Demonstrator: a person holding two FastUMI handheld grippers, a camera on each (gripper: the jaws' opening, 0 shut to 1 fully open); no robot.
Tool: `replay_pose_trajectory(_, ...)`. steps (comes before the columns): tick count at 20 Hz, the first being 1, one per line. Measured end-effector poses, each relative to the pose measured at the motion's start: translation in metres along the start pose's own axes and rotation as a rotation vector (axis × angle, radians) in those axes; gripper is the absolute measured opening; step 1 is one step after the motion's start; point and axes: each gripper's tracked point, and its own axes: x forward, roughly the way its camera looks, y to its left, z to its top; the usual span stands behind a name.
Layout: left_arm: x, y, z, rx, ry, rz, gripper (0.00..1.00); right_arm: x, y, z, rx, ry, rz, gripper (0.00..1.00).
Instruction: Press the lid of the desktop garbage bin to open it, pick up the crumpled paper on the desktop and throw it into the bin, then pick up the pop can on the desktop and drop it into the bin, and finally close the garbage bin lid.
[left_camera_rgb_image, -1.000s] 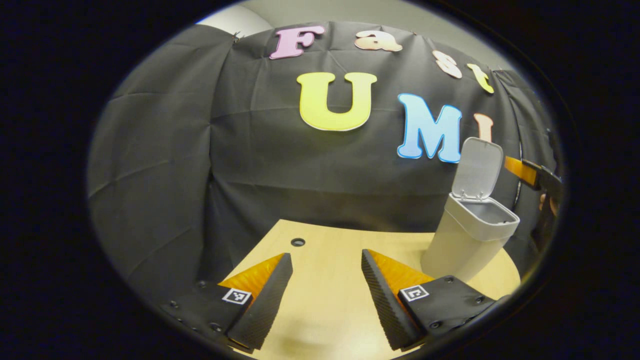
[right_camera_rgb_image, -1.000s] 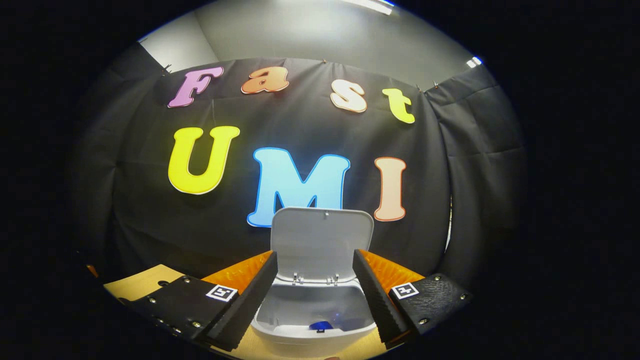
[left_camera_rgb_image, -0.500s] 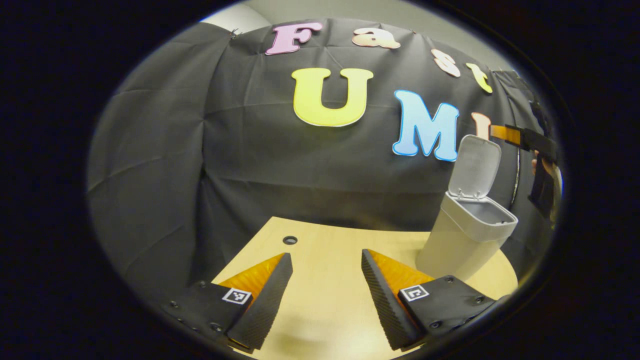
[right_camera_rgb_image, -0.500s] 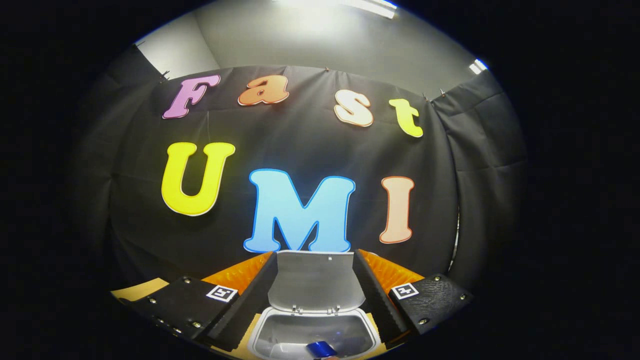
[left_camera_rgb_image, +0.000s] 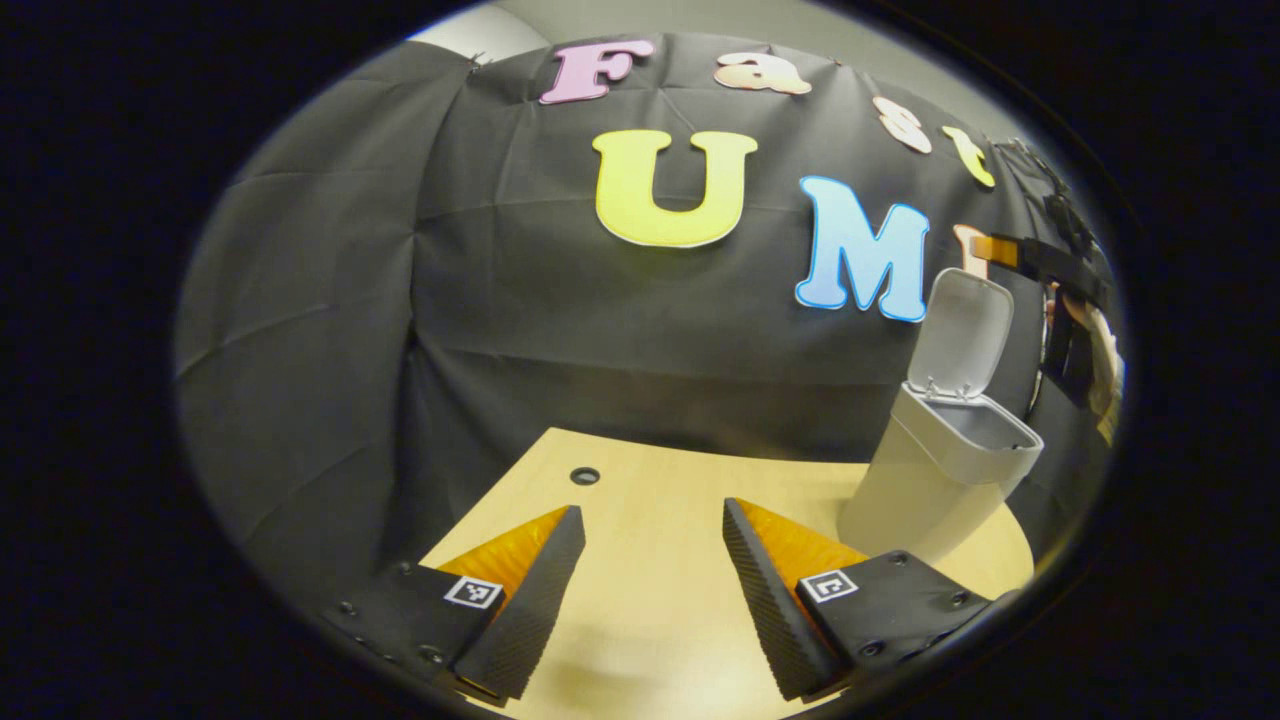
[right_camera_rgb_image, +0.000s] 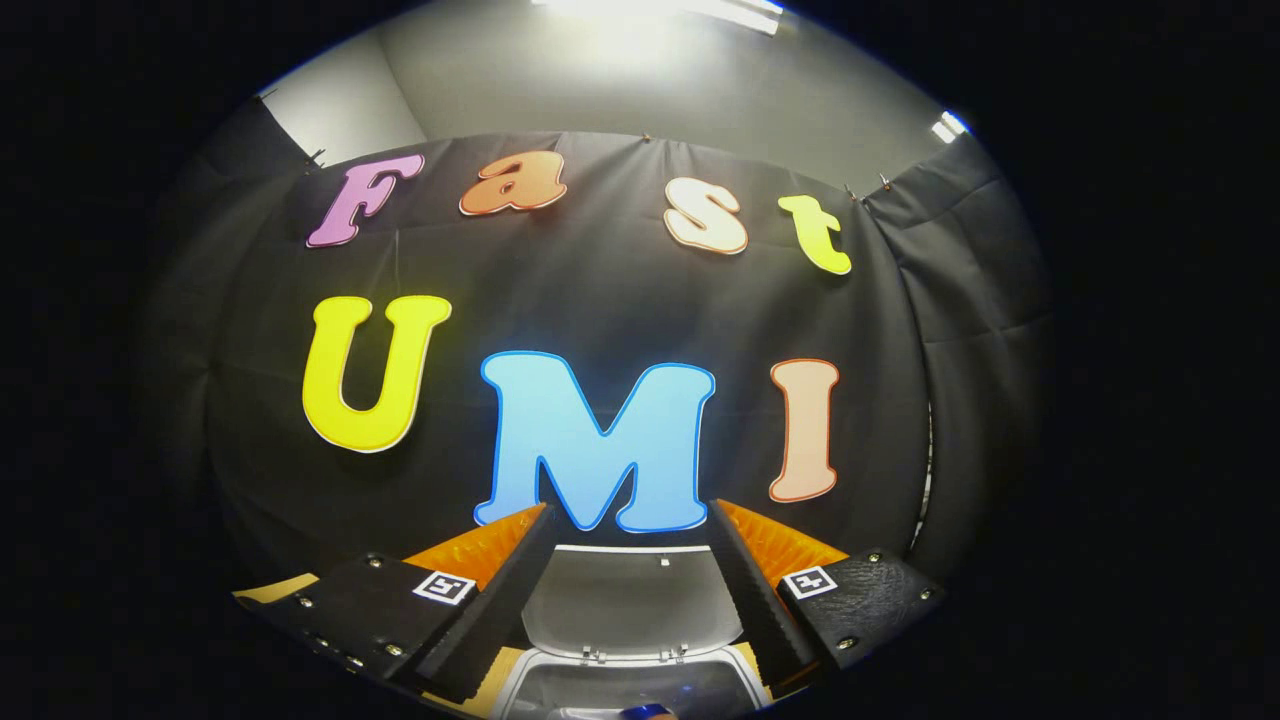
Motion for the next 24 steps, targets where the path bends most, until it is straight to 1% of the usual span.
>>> replay_pose_trajectory(1, 0.0, 0.002, -0.001, -0.004, -0.001, 0.005, 1.0, 0.005, -0.001, 0.0, -0.001, -0.01, -0.005, 0.96)
replay_pose_trajectory(2, 0.0, 0.005, -0.002, -0.007, 0.0, 0.011, 0.92, 0.01, -0.004, -0.001, -0.002, -0.021, -0.014, 0.96)
replay_pose_trajectory(3, 0.0, 0.007, -0.003, -0.01, 0.002, 0.018, 0.95, 0.015, -0.006, -0.002, -0.005, -0.033, -0.023, 0.96)
replay_pose_trajectory(4, 0.001, 0.01, -0.004, -0.011, 0.003, 0.025, 0.89, 0.019, -0.008, -0.003, -0.005, -0.043, -0.031, 0.96)
replay_pose_trajectory(7, 0.003, 0.018, -0.006, -0.014, 0.007, 0.043, 0.88, 0.031, -0.013, -0.009, 0.013, -0.045, -0.044, 0.96)
replay_pose_trajectory(8, 0.004, 0.02, -0.006, -0.014, 0.007, 0.047, 0.91, 0.033, -0.014, -0.015, 0.02, -0.035, -0.046, 0.96)
replay_pose_trajectory(9, 0.005, 0.022, -0.006, -0.015, 0.008, 0.049, 0.91, 0.035, -0.014, -0.02, 0.024, -0.021, -0.047, 0.96)
replay_pose_trajectory(12, 0.01, 0.022, -0.008, -0.018, 0.018, 0.051, 0.92, 0.038, -0.015, -0.026, 0.034, -0.011, -0.037, 0.96)
replay_pose_trajectory(14, 0.014, 0.018, -0.008, -0.022, 0.02, 0.043, 0.92, 0.034, -0.014, -0.026, 0.034, 0.0, -0.028, 0.96)
replay_pose_trajectory(17, 0.015, 0.008, -0.007, -0.028, 0.014, 0.019, 0.88, 0.027, -0.013, -0.028, 0.039, 0.023, -0.016, 0.97)
replay_pose_trajectory(18, 0.016, 0.004, -0.007, -0.03, 0.011, 0.01, 0.89, 0.02, -0.012, -0.03, 0.045, 0.031, -0.01, 0.97)
replay_pose_trajectory(19, 0.017, 0.001, -0.007, -0.032, 0.01, 0.003, 0.89, 0.012, -0.012, -0.031, 0.054, 0.037, -0.004, 1.0)
replay_pose_trajectory(20, 0.016, 0.0, -0.007, -0.035, 0.008, -0.004, 0.9, 0.005, -0.013, -0.032, 0.064, 0.041, 0.003, 0.97)
replay_pose_trajectory(24, 0.011, -0.006, -0.006, -0.046, 0.004, -0.027, 0.92, -0.027, -0.012, -0.042, 0.053, 0.073, 0.031, 0.97)
